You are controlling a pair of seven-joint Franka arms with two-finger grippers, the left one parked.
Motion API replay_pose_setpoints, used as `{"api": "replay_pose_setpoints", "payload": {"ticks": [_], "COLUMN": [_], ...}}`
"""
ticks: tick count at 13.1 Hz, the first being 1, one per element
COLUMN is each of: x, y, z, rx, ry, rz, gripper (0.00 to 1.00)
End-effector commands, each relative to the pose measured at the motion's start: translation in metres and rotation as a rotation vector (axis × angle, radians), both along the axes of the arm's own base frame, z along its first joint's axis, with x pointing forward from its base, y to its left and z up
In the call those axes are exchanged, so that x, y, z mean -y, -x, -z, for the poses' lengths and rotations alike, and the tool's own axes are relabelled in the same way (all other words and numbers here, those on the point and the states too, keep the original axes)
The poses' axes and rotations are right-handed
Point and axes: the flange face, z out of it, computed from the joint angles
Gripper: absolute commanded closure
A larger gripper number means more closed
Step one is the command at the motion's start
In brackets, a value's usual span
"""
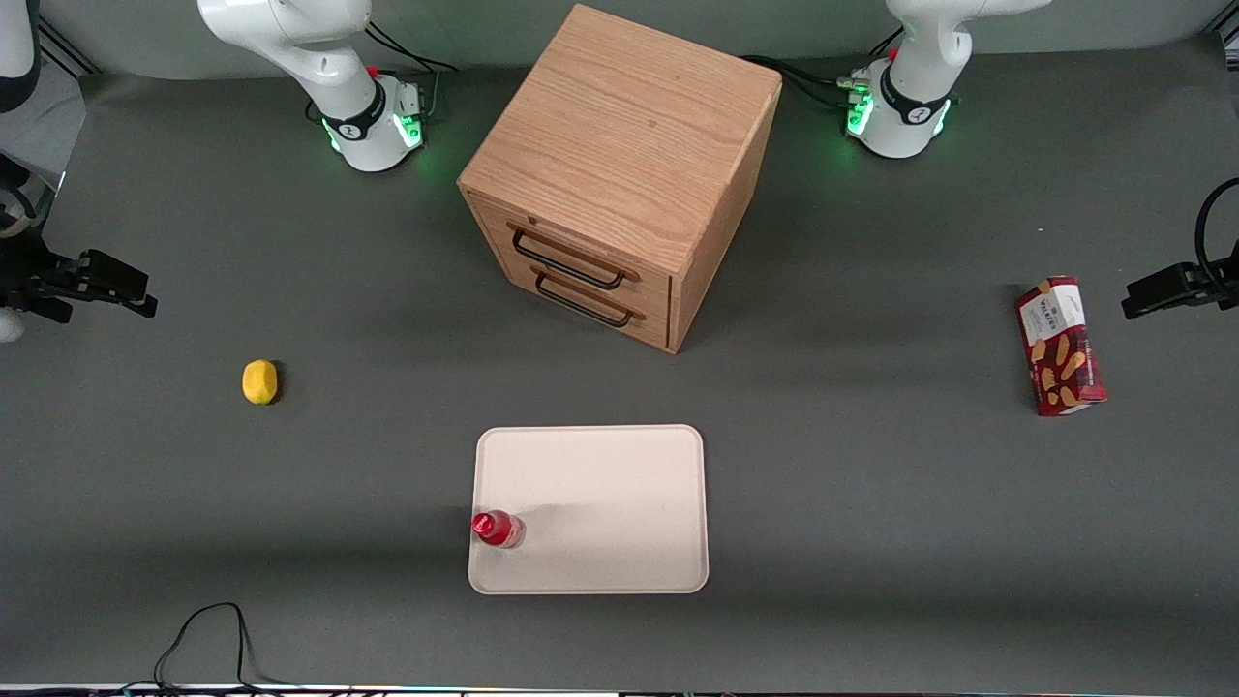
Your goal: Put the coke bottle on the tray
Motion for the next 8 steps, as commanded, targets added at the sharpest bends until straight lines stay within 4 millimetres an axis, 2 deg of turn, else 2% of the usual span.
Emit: {"api": "replay_pose_setpoints", "payload": {"ticks": [1,8], "x": [-0.003,0.009], "y": [0.015,0.017], "z": [-0.01,-0.008], "rx": [-0.025,-0.045], "ry": [-0.01,-0.013], "rz": [-0.021,-0.01], "gripper": [0.0,0.0]}}
